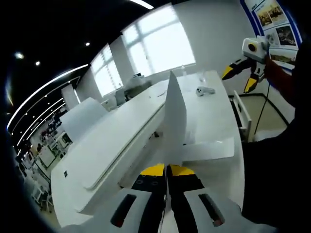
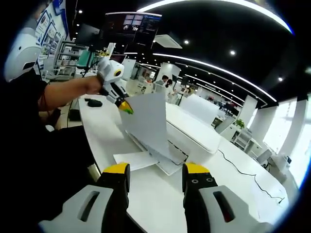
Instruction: Remove the paper from the printer output slot and place it on top of the printer
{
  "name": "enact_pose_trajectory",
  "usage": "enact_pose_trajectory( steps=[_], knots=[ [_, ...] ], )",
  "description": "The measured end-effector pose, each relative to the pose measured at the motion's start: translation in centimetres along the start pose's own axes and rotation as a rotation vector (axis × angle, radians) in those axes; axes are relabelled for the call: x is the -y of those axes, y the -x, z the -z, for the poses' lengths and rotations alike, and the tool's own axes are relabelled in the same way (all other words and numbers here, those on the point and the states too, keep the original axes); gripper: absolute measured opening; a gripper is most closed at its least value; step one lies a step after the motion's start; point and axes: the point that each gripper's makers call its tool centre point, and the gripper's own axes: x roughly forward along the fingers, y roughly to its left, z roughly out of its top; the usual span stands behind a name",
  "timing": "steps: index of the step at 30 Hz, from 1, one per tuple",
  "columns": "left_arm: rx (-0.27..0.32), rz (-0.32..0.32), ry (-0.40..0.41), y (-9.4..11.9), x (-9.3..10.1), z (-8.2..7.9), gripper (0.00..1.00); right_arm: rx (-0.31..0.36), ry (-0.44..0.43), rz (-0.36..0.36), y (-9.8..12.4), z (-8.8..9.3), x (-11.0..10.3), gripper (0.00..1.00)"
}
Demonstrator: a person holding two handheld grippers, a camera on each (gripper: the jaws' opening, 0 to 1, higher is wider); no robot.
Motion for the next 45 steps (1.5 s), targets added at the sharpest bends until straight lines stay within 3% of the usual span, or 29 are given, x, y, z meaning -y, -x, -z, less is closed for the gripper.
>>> enact_pose_trajectory(
  steps=[26, 45],
  knots=[
    [0.009, 0.009, 0.045, 0.8, -1.6, -0.6, 0.06, 0.008, 0.009, 0.004, 0.2, -0.6, 0.1, 0.38],
    [0.023, 0.027, 0.094, 0.4, -2.3, -0.6, 0.06, 0.004, 0.003, 0.005, 0.3, 0.0, 0.3, 0.37]
  ],
)
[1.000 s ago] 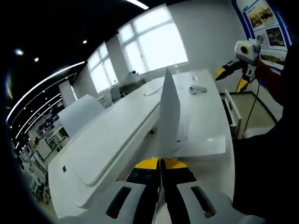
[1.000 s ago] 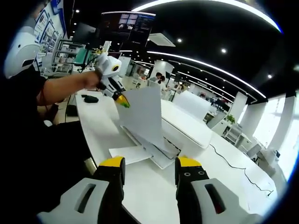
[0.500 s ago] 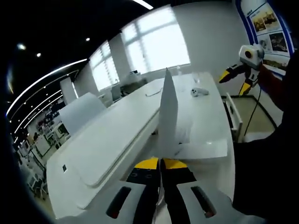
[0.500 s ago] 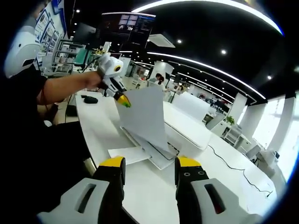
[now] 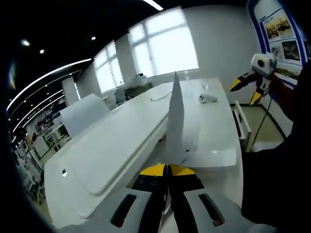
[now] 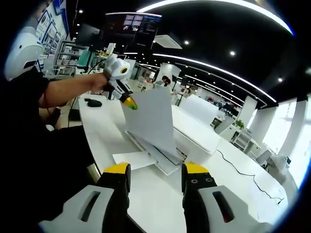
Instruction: Remove the paper from the printer output slot and place it on top of the printer
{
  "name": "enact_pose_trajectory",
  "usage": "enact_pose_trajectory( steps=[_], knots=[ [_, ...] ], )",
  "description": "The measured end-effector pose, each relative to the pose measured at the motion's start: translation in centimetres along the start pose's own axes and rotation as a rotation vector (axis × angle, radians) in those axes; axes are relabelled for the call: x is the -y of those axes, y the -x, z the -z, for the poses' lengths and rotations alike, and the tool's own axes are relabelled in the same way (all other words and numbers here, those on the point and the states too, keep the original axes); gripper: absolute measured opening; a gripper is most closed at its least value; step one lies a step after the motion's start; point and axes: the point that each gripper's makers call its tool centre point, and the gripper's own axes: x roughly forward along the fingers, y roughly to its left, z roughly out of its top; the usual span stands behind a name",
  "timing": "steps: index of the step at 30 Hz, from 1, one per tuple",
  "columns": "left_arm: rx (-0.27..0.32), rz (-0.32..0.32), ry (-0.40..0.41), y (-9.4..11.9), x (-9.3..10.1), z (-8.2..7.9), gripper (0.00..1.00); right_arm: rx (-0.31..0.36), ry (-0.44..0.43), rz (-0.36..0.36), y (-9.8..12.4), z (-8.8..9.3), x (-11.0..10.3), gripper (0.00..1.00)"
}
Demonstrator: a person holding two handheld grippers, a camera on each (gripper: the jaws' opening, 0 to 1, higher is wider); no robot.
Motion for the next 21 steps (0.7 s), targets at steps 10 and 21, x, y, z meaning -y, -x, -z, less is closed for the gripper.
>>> enact_pose_trajectory(
  steps=[10, 21],
  knots=[
    [0.013, 0.002, 0.023, 0.0, -0.7, -0.1, 0.06, -0.004, 0.0, 0.0, 0.0, 0.1, -0.2, 0.37],
    [0.022, 0.007, 0.027, 0.0, -1.5, -0.5, 0.06, -0.006, 0.002, 0.0, 0.0, -0.1, -0.5, 0.37]
  ],
)
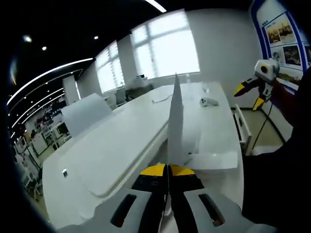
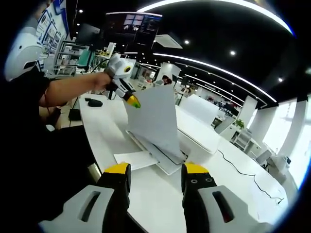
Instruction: Remove the paper from the printer output slot and place it on top of the printer
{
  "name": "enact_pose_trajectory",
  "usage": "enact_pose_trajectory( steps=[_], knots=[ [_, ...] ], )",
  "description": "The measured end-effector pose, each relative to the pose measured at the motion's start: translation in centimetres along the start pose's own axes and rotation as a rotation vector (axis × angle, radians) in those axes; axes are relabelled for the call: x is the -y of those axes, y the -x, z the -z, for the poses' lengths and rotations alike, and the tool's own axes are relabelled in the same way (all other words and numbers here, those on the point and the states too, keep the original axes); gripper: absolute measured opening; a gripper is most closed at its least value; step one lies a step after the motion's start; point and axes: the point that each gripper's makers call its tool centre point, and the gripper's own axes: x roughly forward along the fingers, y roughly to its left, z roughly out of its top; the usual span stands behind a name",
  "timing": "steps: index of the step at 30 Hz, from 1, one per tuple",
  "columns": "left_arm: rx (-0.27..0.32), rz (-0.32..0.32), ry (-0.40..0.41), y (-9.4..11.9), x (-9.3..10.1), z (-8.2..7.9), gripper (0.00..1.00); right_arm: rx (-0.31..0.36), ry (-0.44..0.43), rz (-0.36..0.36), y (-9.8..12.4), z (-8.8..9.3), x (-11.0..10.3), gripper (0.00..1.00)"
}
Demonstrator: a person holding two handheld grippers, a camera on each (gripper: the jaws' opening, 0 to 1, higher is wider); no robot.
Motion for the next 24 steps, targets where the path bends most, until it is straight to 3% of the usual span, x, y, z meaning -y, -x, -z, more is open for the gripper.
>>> enact_pose_trajectory(
  steps=[24],
  knots=[
    [0.028, 0.014, 0.058, -0.2, -2.2, -0.8, 0.06, 0.009, 0.005, -0.001, 0.0, -0.2, 0.5, 0.37]
  ],
)
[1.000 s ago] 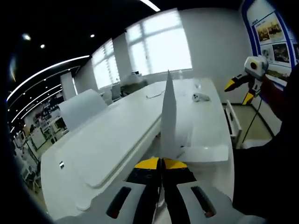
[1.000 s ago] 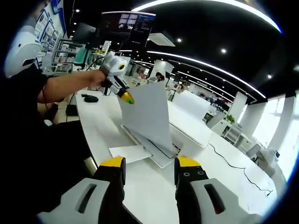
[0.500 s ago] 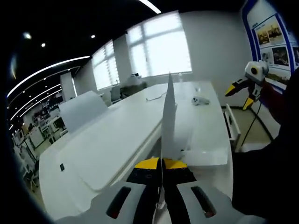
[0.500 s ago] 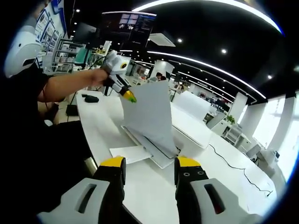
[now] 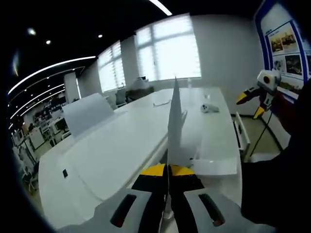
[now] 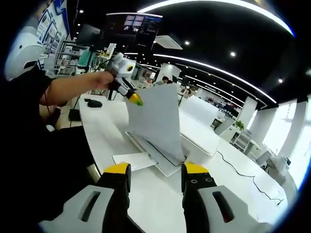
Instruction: Remove the paper from the printer output slot and place it on top of the printer
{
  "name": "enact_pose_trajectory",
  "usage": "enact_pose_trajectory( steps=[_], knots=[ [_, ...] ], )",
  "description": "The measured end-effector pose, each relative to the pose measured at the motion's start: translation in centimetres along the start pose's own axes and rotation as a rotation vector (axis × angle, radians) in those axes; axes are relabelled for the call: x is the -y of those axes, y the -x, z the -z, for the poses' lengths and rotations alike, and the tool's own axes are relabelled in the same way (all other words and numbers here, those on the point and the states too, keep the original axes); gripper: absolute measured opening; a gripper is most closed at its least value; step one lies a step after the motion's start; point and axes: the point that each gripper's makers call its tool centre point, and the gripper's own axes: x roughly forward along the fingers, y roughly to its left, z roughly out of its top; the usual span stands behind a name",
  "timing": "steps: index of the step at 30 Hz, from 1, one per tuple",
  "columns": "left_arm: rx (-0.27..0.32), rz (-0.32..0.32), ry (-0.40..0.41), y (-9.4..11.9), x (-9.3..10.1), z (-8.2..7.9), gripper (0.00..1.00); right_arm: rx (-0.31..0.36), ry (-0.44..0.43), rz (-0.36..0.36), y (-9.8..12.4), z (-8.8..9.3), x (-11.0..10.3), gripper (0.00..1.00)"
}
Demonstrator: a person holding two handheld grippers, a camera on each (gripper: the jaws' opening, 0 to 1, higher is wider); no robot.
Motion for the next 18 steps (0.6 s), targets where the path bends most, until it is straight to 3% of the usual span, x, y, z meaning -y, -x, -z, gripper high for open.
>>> enact_pose_trajectory(
  steps=[18],
  knots=[
    [0.016, -0.01, 0.004, 0.12, -0.43, -0.93, 0.06, -0.008, -0.011, 0.001, 0.03, 0.63, -0.21, 0.37]
  ],
)
